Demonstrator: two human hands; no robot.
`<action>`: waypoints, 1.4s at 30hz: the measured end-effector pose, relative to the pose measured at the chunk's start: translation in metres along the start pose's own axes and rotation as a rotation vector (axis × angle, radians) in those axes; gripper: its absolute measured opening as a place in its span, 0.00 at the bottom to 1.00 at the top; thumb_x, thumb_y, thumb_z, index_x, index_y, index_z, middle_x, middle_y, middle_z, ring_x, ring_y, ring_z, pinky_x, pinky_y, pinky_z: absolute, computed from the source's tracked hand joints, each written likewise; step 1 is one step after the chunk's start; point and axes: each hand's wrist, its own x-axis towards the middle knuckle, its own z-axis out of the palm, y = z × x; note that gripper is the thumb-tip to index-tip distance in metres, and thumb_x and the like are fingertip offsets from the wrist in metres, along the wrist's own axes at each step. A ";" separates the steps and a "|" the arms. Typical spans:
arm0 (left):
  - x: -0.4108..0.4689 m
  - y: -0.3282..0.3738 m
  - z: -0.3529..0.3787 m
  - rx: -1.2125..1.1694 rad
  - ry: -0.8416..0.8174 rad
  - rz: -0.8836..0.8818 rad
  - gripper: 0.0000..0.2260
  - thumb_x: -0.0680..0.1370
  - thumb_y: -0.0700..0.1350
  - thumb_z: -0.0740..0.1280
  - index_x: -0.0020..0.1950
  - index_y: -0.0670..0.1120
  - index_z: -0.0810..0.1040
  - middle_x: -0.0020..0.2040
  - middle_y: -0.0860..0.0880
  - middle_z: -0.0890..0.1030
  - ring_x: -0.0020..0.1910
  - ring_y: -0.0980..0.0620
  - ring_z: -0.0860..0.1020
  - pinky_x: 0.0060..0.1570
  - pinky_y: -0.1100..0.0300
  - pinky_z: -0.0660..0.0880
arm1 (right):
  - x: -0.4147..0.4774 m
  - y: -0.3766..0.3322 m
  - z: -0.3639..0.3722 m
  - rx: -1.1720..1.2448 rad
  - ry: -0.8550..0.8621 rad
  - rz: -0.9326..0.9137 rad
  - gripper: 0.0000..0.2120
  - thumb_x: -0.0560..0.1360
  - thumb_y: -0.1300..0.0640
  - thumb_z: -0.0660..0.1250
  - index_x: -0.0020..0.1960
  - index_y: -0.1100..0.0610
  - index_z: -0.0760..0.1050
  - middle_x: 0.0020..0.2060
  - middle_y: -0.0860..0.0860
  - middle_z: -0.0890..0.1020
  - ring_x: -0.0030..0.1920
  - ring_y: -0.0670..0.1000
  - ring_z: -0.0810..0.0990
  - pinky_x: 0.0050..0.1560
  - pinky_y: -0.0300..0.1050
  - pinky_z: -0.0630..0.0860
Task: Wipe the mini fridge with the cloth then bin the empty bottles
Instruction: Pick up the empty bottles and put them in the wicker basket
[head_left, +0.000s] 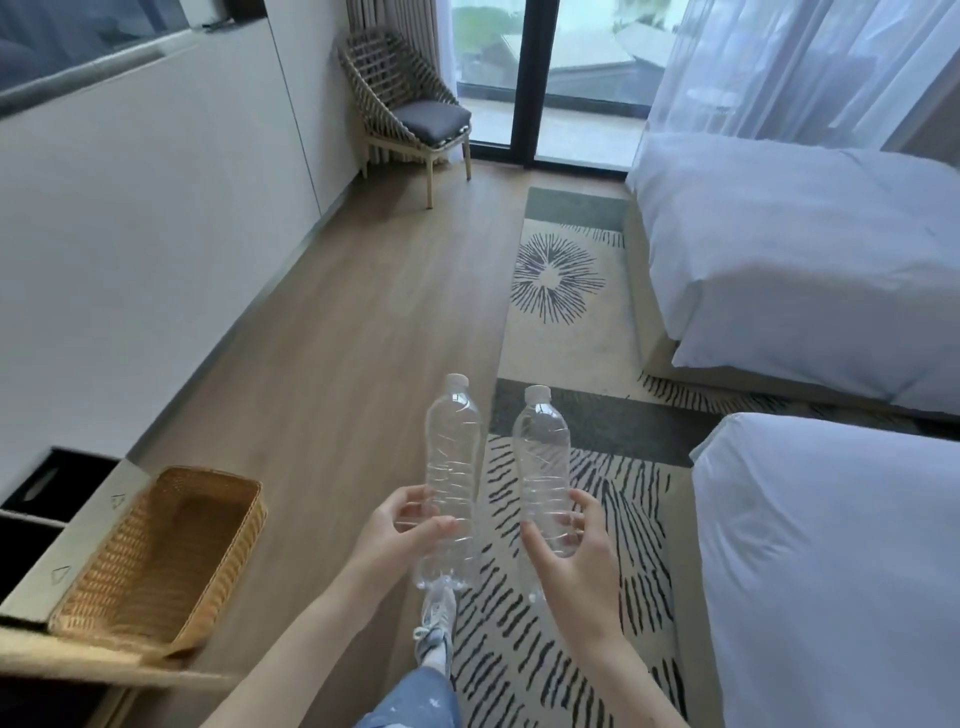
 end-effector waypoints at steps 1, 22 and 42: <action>0.025 0.008 -0.008 -0.009 0.002 0.010 0.30 0.59 0.62 0.76 0.59 0.56 0.79 0.54 0.48 0.83 0.51 0.51 0.84 0.47 0.60 0.81 | 0.024 -0.007 0.010 -0.017 0.002 -0.017 0.33 0.71 0.39 0.74 0.70 0.47 0.66 0.52 0.45 0.78 0.51 0.46 0.79 0.52 0.51 0.80; 0.408 0.177 -0.061 -0.324 0.286 0.000 0.30 0.57 0.55 0.78 0.57 0.50 0.80 0.45 0.52 0.84 0.40 0.54 0.84 0.38 0.64 0.79 | 0.477 -0.129 0.140 -0.020 -0.198 -0.161 0.27 0.70 0.43 0.75 0.65 0.41 0.67 0.51 0.45 0.79 0.53 0.46 0.78 0.52 0.45 0.77; 0.357 0.166 -0.137 -0.677 1.297 -0.156 0.36 0.57 0.61 0.76 0.62 0.50 0.78 0.56 0.45 0.84 0.55 0.42 0.83 0.62 0.42 0.77 | 0.531 -0.247 0.375 -0.095 -1.253 -0.558 0.24 0.69 0.41 0.74 0.58 0.31 0.65 0.50 0.37 0.81 0.49 0.40 0.80 0.49 0.43 0.78</action>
